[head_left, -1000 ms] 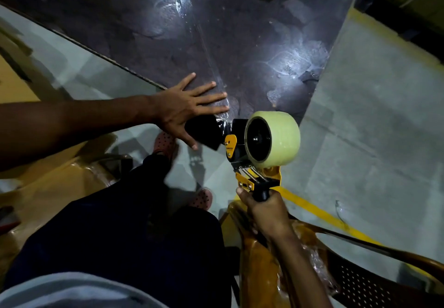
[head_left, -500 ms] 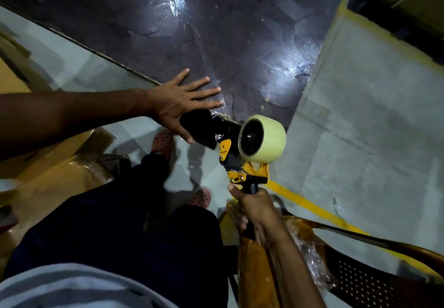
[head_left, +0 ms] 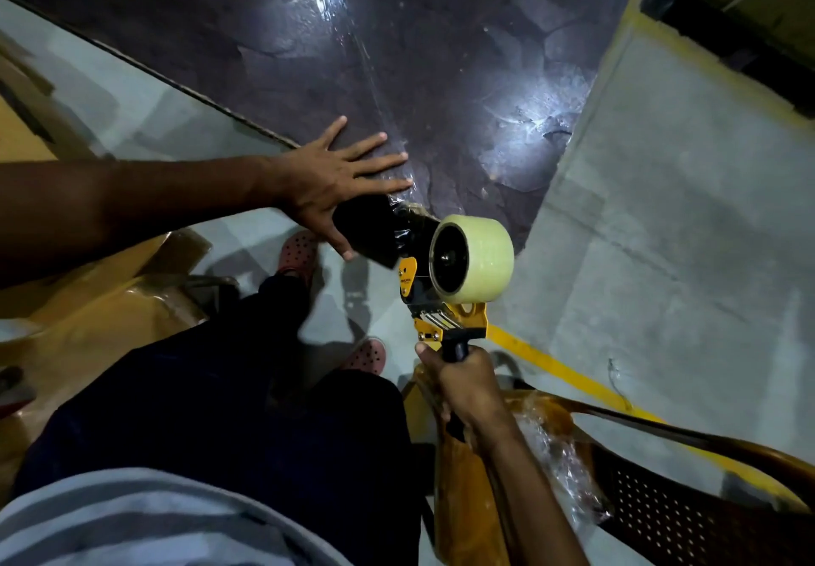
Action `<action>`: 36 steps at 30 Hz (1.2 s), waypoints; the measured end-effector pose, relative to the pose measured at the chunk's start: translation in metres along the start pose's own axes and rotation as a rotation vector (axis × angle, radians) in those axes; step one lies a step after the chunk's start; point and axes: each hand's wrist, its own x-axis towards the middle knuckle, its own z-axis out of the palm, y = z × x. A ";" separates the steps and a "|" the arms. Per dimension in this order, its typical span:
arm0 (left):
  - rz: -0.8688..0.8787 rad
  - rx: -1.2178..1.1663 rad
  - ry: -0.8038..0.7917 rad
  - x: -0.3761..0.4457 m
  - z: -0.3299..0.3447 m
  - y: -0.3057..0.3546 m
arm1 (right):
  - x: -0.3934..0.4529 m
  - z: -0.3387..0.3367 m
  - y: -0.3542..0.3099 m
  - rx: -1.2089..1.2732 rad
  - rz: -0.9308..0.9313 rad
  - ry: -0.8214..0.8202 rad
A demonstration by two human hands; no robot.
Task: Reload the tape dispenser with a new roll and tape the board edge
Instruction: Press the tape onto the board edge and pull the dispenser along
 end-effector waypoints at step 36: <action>-0.091 0.006 -0.014 -0.002 0.001 0.008 | 0.039 0.036 0.010 -0.065 -0.038 0.110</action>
